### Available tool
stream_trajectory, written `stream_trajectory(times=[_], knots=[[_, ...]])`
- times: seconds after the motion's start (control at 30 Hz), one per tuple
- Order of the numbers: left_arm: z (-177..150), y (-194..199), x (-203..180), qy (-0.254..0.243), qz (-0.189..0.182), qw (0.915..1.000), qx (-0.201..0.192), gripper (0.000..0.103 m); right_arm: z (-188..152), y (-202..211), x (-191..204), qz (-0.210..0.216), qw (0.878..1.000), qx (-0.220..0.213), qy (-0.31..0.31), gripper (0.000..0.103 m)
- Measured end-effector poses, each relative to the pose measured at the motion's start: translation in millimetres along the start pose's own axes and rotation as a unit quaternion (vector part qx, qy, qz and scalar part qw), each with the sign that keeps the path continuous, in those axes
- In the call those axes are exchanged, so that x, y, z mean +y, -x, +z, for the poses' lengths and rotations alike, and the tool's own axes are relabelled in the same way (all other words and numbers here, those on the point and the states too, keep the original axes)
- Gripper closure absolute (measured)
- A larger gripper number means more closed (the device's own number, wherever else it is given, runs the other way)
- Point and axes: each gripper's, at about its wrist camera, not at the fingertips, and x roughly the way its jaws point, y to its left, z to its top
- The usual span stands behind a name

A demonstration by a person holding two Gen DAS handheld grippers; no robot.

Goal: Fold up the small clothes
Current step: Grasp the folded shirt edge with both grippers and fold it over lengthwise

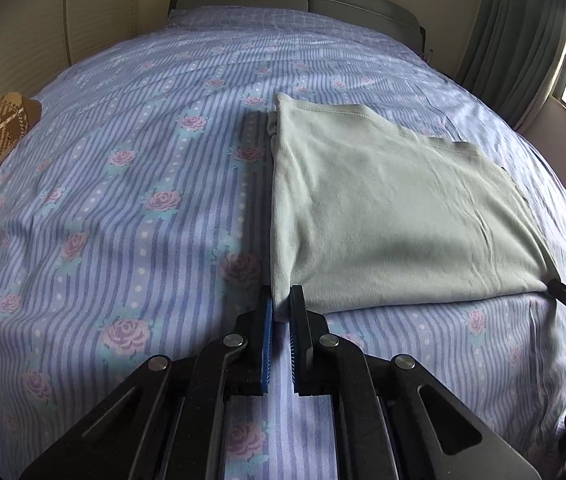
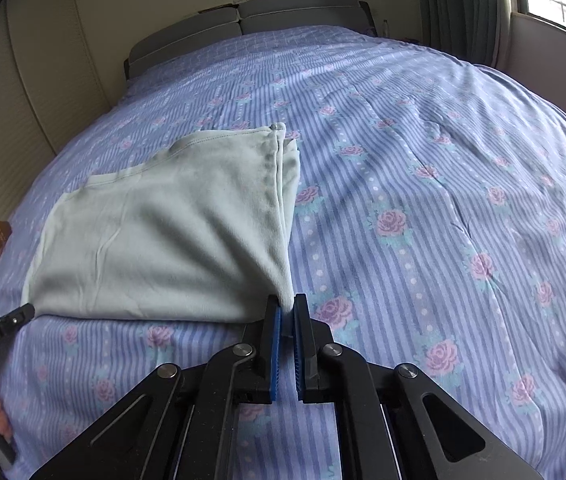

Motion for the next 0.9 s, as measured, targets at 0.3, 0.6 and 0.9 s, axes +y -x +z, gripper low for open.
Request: stream_trajectory(times=[0.3, 0.6, 0.9], knots=[[2, 12, -3, -0.015, 0.000, 0.9999, 0.001, 0.094, -4, 16, 8, -0.012, 1.000, -0.017, 0.013, 0.097], [-6, 10, -6, -0.021, -0.001, 0.9997, 0.014, 0.093, -7, 17, 8, -0.009, 1.000, -0.006, 0.017, 0.087], [-5, 9, -6, -0.012, -0.005, 0.9997, 0.019, 0.062, -1, 15, 3, 0.021, 1.000, 0.007, 0.000, 0.054]])
